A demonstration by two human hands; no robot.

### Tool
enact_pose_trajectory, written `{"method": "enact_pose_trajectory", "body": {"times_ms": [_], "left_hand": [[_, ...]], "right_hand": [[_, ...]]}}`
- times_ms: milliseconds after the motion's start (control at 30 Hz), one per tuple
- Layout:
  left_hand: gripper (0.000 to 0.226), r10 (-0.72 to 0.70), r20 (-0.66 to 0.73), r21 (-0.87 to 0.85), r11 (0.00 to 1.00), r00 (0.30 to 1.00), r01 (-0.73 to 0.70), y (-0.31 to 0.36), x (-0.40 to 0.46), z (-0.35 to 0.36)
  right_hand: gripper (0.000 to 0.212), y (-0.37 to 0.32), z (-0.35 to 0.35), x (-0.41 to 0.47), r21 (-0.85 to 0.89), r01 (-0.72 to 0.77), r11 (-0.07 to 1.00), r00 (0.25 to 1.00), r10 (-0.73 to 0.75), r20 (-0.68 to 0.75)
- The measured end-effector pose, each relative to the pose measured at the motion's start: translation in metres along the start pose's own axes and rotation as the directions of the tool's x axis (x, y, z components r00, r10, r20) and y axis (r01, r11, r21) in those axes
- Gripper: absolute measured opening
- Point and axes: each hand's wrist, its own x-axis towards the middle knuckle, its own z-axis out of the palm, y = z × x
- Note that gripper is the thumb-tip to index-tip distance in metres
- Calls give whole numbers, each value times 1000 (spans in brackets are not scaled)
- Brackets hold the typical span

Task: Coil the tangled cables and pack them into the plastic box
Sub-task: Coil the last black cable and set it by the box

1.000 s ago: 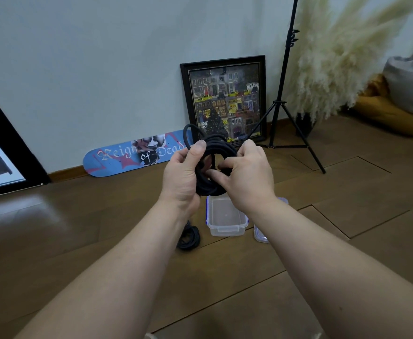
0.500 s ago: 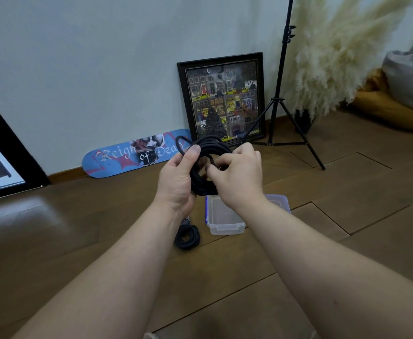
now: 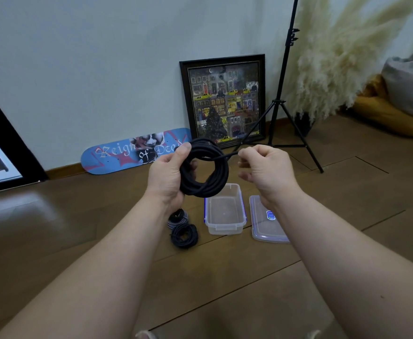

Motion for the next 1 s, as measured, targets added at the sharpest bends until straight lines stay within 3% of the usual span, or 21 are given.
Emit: {"method": "enact_pose_trajectory", "body": {"times_ms": [167, 267, 367, 500, 633, 767, 933, 1000], "left_hand": [[34, 62, -21, 34, 998, 998, -61, -1, 1, -1], [25, 89, 8, 135, 987, 996, -89, 2, -1, -2], [14, 82, 133, 299, 947, 988, -118, 1, -4, -5], [22, 50, 270, 533, 824, 962, -192, 2, -9, -4], [34, 127, 350, 694, 630, 928, -348, 4, -17, 3], [46, 194, 431, 723, 510, 881, -466, 4, -23, 10], [26, 248, 486, 660, 525, 838, -538, 1, -29, 17], [30, 243, 480, 665, 527, 843, -530, 1, -29, 18]], "right_hand": [[31, -6, -1, -2, 10, 77, 997, 997, -77, 18], [30, -7, 3, -3, 34, 85, 996, 996, -85, 17], [23, -6, 5, -3, 77, 55, 995, 998, -57, 15], [19, -5, 4, 2, 109, 39, 993, 999, -37, -18], [15, -6, 1, 3, 140, 31, 990, 999, -30, -14], [14, -8, -3, 2, 290, -49, 956, 999, 45, 21], [10, -14, -10, 3, 338, -60, 939, 997, 40, 67], [12, -13, -9, 3, 332, -65, 941, 996, 41, 79]]}}
